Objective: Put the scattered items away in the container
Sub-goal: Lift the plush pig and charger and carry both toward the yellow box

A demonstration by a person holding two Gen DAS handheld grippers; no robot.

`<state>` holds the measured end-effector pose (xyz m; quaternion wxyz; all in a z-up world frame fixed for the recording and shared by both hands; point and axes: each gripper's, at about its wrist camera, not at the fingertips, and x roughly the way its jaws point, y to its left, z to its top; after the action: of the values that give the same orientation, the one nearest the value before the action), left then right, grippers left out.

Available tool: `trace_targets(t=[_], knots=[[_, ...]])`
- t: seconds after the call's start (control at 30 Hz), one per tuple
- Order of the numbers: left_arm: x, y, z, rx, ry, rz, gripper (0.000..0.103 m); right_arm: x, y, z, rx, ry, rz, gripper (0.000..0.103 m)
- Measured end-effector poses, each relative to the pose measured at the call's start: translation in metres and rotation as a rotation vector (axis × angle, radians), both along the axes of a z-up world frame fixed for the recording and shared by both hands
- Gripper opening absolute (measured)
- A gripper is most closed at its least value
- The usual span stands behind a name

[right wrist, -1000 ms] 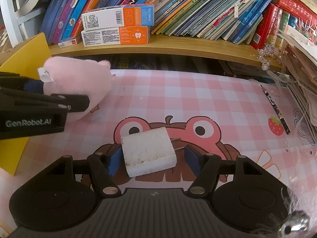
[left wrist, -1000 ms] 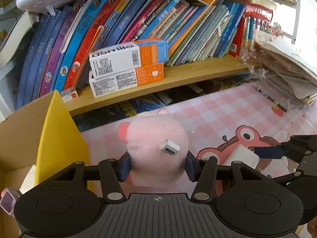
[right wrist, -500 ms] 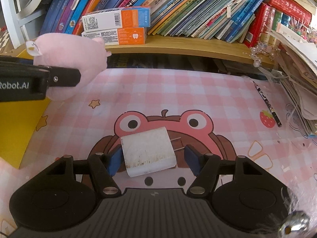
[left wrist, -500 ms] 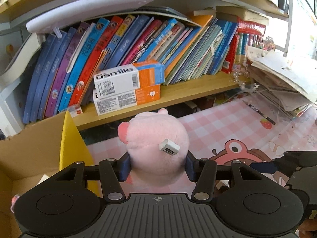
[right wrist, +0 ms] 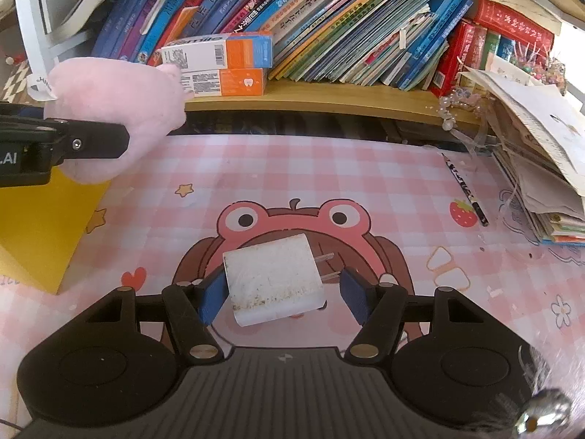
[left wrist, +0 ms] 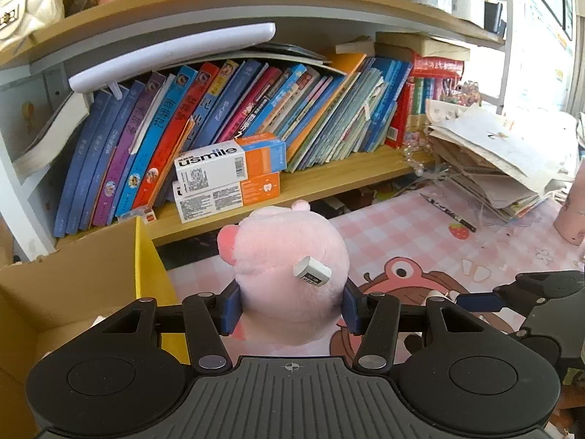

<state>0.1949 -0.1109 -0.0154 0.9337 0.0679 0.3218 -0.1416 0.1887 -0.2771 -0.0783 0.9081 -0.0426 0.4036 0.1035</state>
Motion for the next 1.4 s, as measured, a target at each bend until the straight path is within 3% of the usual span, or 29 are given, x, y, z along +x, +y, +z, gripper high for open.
trace_targets(t=[0.57,1.4], knots=[[-0.056,0.019,0.024,-0.019,-0.025,-0.021,0.052,-0.049,-0.001,0.029,0.001,-0.047,-0.008,0.064],[-0.126,0.067,0.041,-0.072,-0.050,0.053,0.052,-0.101,0.032,0.064,-0.003,-0.117,0.084,0.064]])
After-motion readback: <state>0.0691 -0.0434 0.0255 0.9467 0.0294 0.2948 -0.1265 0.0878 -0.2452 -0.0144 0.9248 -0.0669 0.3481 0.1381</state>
